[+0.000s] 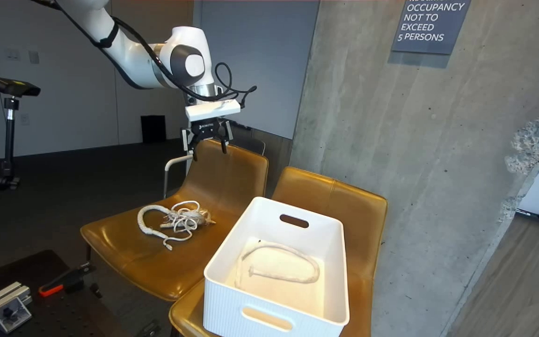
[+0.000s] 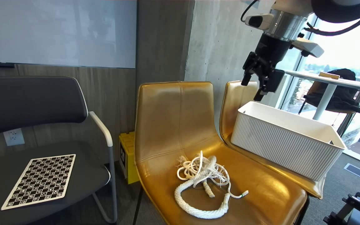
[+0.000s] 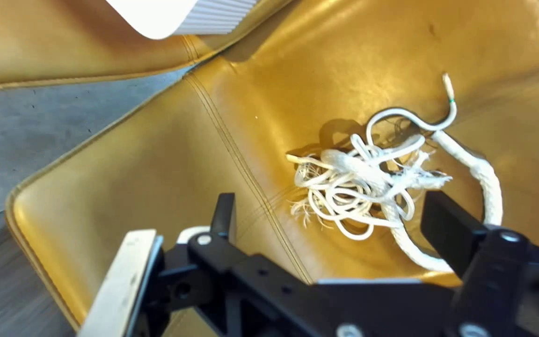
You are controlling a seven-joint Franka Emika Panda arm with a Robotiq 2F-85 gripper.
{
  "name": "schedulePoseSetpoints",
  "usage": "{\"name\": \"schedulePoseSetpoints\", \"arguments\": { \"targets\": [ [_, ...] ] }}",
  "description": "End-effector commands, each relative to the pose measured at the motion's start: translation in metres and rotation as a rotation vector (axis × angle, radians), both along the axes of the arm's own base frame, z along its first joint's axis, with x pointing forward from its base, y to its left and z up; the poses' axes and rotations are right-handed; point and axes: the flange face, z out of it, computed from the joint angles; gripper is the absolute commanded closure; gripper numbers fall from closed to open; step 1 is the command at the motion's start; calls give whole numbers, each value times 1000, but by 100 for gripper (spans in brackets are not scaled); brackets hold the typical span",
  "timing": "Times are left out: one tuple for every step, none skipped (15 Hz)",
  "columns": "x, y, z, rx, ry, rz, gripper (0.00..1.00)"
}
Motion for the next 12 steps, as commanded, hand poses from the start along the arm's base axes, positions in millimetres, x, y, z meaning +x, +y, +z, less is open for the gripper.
{"name": "schedulePoseSetpoints", "arguments": {
  "targets": [
    [-3, -56, 14, 1, -25, 161, 0],
    [1, -74, 17, -6, -24, 210, 0],
    [4, -93, 16, -9, -27, 256, 0],
    [8, -113, 18, -11, -25, 301, 0],
    [10, -134, 18, -18, -10, 346, 0],
    [10, -155, 17, -21, -3, 392, 0],
    [10, -178, 17, -25, 3, 439, 0],
    [9, -202, 16, -24, 3, 486, 0],
    [8, -228, 16, -24, 5, 531, 0],
    [5, -248, 13, -26, 16, 581, 0],
    [3, -265, 11, -39, 33, 633, 0],
    [1, -280, 10, -51, 41, 684, 0]
  ]
}}
